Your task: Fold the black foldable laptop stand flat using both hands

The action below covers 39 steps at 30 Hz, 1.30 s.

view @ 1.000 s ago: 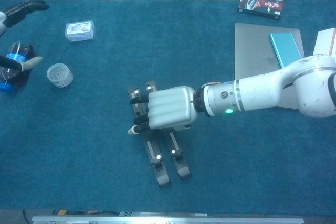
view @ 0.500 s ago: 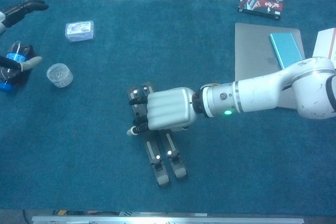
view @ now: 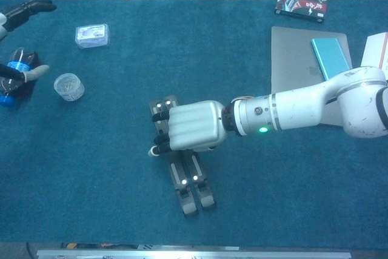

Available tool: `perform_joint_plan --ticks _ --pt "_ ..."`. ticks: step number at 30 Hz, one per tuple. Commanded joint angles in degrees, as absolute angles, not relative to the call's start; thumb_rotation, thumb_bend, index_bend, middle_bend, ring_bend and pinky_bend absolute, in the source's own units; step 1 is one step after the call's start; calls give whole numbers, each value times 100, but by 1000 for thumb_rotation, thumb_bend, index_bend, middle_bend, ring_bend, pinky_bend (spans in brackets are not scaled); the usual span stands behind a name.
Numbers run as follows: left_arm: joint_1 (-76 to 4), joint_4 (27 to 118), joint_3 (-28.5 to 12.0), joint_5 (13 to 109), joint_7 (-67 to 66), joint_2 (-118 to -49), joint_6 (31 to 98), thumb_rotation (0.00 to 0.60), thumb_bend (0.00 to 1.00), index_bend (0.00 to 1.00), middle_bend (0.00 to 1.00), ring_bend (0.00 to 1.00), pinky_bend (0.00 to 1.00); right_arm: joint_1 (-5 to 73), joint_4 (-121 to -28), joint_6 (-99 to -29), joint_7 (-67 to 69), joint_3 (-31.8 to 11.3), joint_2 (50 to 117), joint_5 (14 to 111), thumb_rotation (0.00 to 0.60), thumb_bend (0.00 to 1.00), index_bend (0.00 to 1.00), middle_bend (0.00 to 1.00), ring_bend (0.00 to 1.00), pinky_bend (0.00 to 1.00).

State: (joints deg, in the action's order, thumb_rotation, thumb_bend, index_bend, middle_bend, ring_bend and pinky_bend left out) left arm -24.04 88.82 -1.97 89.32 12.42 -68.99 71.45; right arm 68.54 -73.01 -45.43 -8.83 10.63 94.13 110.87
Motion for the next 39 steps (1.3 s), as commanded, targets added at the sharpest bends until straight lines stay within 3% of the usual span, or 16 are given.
perform_joint_plan --ticks 1,5,12,16,22,31,39 --pt "-2407 8887 -207 8930 1245 -6887 7151 600 312 0 0 0 0 6850 -7286 -4609 -871 1046 9392 11103 600 356 118 982 603 121" --pt "-2424 8904 -227 8926 1213 -6863 7144 600 312 0 0 0 0 6780 -7330 -4670 -1041 909 9299 10986 600 354 103 842 495 121" --pt "-2447 8921 -261 8895 1093 -6854 7129 600 312 0 0 0 0 6327 -7591 -5062 -1596 514 9086 10497 600 354 5 489 287 125" --pt "-2465 8911 -293 8805 1023 -6841 7070 600 312 0 0 0 0 5860 -7968 -5383 -2142 191 8853 9925 600 353 0 402 234 127" --pt "-2459 8875 -335 8672 706 -6806 7038 600 312 0 0 0 0 5203 -8557 -5959 -2679 -94 8408 9256 600 349 0 364 193 143" --pt "-2215 8753 -381 8534 -74 -6891 7458 600 313 0 0 0 0 4252 -9020 -6942 -2646 -221 7824 8720 600 346 21 366 220 414" --pt "-1986 8727 -336 8398 -352 -6821 7630 600 312 0 0 0 0 3499 -9178 -7592 -2443 -210 7511 8405 600 346 82 414 292 483"
